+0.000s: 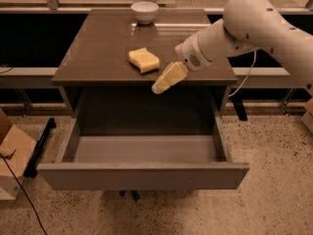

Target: Place sponge into top drawer

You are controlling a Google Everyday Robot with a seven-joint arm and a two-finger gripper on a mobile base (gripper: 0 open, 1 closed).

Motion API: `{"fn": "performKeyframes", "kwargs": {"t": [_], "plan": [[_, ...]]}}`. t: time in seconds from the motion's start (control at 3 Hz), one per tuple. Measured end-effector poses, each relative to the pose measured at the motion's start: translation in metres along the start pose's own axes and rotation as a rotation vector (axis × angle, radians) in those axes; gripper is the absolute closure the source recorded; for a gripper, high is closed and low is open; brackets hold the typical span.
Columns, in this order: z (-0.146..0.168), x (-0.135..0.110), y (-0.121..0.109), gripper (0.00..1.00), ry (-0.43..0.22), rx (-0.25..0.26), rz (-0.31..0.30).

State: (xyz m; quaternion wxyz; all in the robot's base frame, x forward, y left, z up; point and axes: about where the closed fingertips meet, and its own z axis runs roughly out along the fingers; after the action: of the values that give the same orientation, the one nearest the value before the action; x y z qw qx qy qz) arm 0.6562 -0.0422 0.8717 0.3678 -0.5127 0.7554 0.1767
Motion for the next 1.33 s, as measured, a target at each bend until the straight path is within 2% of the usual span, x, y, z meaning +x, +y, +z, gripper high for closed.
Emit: {"fn": "performKeyframes", "kwargs": {"t": [0.33,0.67,1.33], "plan": [[0.028,-0.010,-0.017,0.00,-0.058,-0.040,0.035],[0.050,-0.025,-0.030,0.00,-0.093,-0.071,0.035],[0.082,-0.038,-0.044,0.00,-0.125,-0.108,0.062]]}}
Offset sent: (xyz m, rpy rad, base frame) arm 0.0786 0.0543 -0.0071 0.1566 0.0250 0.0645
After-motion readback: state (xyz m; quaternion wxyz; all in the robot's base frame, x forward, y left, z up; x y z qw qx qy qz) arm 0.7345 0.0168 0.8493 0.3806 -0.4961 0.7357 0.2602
